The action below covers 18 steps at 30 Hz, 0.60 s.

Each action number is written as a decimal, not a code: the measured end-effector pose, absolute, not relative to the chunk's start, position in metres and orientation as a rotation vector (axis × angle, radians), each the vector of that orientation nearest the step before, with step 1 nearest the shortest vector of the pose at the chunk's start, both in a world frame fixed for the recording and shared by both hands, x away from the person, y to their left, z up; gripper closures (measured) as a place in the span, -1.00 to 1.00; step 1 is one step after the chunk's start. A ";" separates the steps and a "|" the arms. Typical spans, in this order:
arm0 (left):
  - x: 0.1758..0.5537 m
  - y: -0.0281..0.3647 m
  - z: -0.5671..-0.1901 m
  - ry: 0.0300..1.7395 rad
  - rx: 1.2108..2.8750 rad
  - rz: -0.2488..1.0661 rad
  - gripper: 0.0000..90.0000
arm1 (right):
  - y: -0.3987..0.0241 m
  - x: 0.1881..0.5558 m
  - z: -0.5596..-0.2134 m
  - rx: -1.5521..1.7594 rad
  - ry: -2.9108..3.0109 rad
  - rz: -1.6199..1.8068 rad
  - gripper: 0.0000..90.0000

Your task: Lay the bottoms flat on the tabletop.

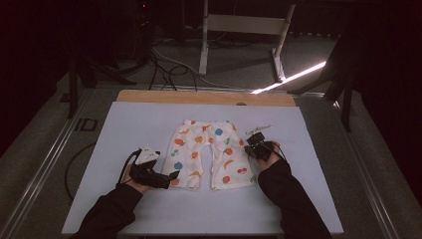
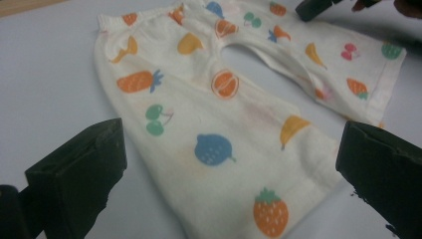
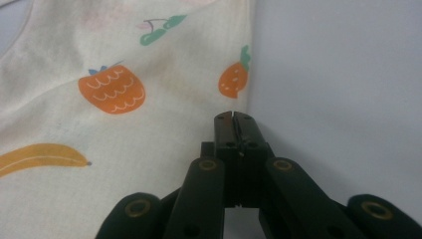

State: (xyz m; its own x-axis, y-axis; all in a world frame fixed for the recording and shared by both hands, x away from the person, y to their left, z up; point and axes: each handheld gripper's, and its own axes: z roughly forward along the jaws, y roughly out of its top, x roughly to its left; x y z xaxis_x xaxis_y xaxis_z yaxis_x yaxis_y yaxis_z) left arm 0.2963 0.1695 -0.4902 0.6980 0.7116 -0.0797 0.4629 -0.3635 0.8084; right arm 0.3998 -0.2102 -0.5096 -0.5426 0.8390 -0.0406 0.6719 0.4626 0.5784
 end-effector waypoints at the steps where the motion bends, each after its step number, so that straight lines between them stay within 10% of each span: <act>1: 0.295 0.171 -0.491 0.901 2.030 0.356 -0.99 | -0.210 0.401 -0.510 1.281 2.396 0.739 1.00; 12: 0.278 0.178 -0.486 0.864 2.016 0.369 -0.99 | -0.213 0.399 -0.504 1.269 2.421 0.820 0.84; 18: 0.273 0.179 -0.484 0.841 2.021 0.401 -1.00 | -0.211 0.386 -0.484 1.195 2.408 0.970 0.03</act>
